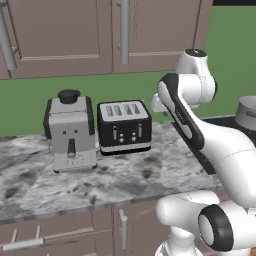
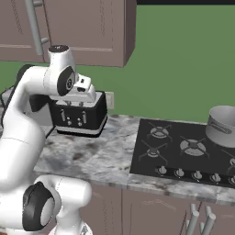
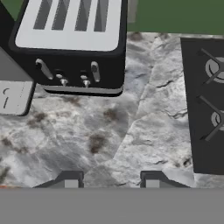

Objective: Open the cabinet and move the ladle to the pot. Then close the cabinet.

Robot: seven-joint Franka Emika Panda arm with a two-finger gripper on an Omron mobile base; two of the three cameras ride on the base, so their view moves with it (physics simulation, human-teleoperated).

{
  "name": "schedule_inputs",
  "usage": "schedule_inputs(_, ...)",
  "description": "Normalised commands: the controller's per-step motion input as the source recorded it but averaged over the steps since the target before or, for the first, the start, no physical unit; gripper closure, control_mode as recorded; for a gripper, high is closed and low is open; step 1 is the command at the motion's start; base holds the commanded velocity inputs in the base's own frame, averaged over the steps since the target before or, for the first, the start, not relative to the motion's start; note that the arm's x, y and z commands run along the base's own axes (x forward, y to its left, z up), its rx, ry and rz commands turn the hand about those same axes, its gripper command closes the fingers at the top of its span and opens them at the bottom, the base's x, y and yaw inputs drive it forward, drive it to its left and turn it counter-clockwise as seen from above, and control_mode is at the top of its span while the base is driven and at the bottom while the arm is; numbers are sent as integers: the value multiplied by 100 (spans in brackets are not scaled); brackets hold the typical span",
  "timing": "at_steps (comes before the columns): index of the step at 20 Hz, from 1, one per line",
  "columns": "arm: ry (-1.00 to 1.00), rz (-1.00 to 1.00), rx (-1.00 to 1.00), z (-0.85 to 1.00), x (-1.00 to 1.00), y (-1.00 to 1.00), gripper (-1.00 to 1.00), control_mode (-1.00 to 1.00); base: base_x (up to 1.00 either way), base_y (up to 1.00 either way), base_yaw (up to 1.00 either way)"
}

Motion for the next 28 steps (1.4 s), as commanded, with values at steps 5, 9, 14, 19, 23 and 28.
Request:
schedule_inputs(5, -10, 0, -1, 0, -24, 16, -100, -100, 0, 0, 0)
schedule_inputs(9, -30, 0, -5, 14, -43, 51, -100, -100, 0, 0, 0)
schedule_inputs(14, -30, 0, -2, 38, -39, 58, -100, -100, 0, 0, 0)
schedule_inputs(19, -27, 0, 0, 48, -26, 51, -100, -100, 0, 0, 0)
schedule_inputs(23, -21, 0, 0, 48, -6, 42, -100, -100, 0, 0, 0)
schedule_inputs(28, -12, 0, 0, 42, 0, 33, -100, -100, 0, 0, 0)
